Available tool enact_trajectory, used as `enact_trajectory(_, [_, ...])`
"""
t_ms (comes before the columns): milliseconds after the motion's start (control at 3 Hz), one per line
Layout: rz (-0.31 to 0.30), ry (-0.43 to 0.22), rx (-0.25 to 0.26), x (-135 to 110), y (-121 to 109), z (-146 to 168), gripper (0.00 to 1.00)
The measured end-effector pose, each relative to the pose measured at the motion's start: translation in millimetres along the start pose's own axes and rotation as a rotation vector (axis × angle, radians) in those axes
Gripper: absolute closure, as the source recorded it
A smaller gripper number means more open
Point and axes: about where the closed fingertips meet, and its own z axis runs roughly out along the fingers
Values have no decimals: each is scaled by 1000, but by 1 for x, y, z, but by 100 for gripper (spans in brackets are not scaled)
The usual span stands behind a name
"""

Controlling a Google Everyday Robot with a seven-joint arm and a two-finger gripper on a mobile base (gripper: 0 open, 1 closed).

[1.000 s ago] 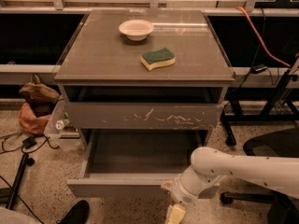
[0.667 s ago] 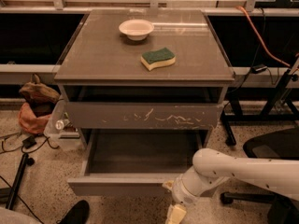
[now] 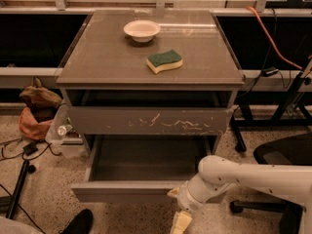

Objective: Close middle drawer

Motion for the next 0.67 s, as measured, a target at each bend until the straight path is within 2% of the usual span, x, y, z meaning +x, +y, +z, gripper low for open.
enact_trajectory(333, [-23, -13, 26, -1, -56, 21, 0])
enact_trajectory(667, [-23, -13, 26, -1, -56, 21, 0])
